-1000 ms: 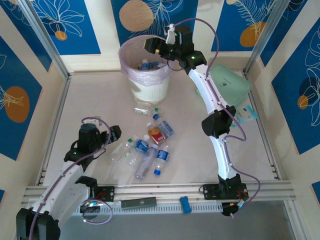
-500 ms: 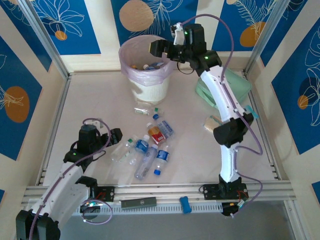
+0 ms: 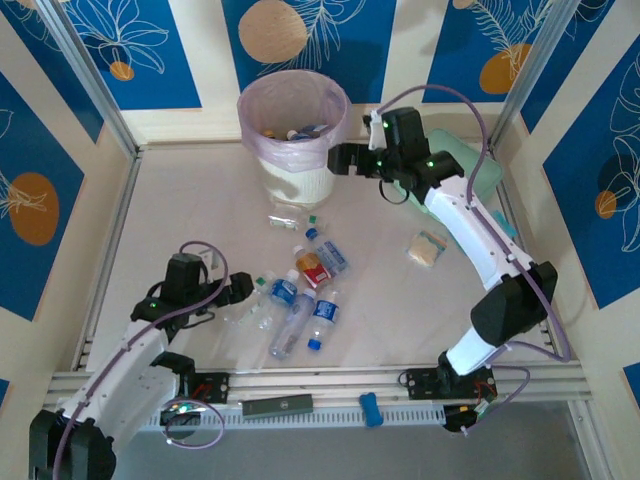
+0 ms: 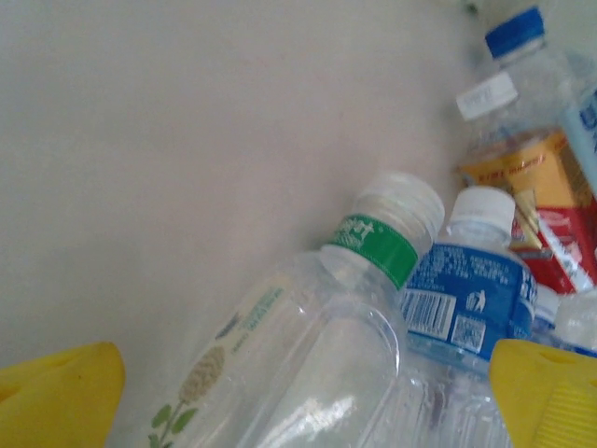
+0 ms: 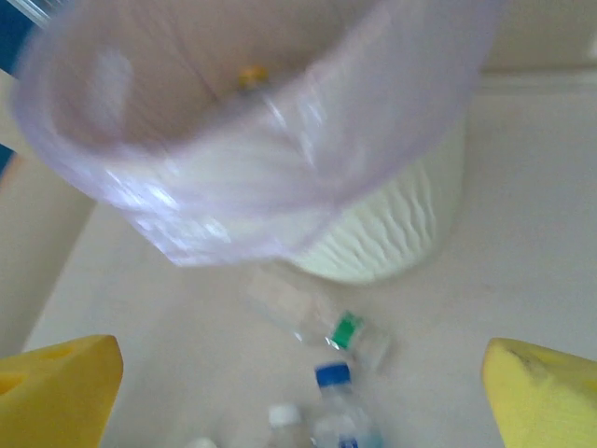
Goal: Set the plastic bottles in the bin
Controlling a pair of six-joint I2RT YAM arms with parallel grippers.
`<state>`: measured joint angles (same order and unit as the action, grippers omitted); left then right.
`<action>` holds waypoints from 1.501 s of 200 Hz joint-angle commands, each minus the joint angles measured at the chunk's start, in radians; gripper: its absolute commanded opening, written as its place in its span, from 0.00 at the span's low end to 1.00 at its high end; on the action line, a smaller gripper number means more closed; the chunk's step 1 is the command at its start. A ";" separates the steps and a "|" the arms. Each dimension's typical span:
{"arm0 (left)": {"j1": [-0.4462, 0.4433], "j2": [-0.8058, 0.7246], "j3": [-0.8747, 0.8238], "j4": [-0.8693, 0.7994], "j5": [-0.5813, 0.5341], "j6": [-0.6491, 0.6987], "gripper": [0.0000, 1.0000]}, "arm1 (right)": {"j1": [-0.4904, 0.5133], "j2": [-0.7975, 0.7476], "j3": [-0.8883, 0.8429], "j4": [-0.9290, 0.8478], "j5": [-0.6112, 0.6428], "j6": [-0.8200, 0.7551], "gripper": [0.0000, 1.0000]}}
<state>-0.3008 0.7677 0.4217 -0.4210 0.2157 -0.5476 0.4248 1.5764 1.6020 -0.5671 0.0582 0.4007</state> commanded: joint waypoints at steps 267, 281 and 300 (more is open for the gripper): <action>-0.192 0.301 0.045 0.024 -0.271 0.032 0.96 | 0.077 -0.158 -0.596 0.415 -0.018 0.331 0.99; -0.193 0.316 0.046 0.034 -0.258 0.032 0.97 | 0.078 -0.159 -0.593 0.415 -0.017 0.331 0.99; -0.193 0.335 0.044 0.048 -0.237 0.025 0.98 | 0.080 -0.159 -0.590 0.415 -0.015 0.328 0.99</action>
<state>-0.4831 1.0821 0.4740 -0.3958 -0.0353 -0.5045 0.4942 1.4120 0.9760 -0.1646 0.0525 0.7189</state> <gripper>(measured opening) 0.977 0.991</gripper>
